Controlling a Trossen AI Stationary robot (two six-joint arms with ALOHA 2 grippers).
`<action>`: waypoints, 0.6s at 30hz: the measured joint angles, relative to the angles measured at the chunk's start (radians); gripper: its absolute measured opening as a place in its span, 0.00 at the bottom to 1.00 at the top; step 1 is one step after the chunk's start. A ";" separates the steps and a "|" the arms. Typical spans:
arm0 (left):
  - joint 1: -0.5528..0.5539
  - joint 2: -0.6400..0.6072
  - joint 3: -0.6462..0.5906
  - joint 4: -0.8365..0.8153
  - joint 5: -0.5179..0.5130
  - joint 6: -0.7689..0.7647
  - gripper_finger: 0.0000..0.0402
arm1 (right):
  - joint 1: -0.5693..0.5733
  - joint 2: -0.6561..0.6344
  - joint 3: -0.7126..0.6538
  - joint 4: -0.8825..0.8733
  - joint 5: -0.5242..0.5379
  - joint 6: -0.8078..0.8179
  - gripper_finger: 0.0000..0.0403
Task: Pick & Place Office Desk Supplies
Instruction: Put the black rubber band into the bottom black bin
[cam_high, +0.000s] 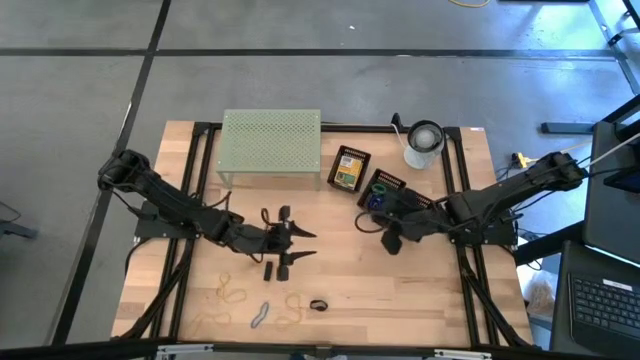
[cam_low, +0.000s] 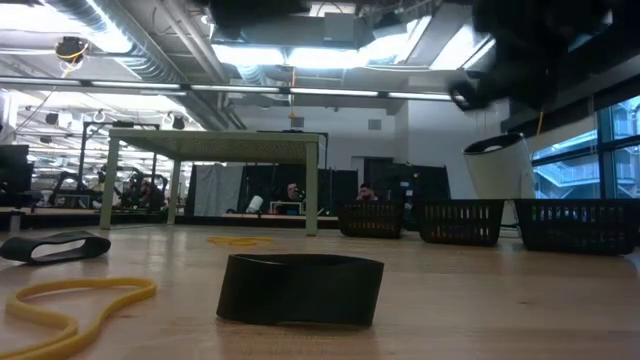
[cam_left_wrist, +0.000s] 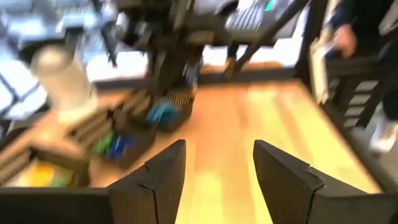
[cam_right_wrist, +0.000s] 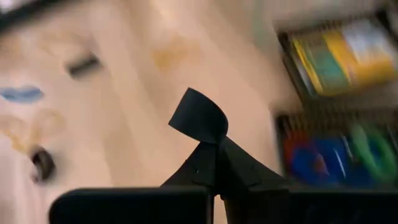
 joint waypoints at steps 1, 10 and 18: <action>0.000 0.000 0.000 -0.047 -0.018 -0.034 0.46 | 0.000 -0.003 0.000 -0.071 -0.017 0.058 0.02; 0.000 0.000 0.000 -0.329 -0.145 -0.280 0.45 | 0.000 0.033 0.000 -0.428 -0.092 0.391 0.02; 0.041 0.001 0.000 -0.611 0.092 -0.584 0.49 | -0.001 0.087 0.000 -0.455 -0.187 0.418 0.02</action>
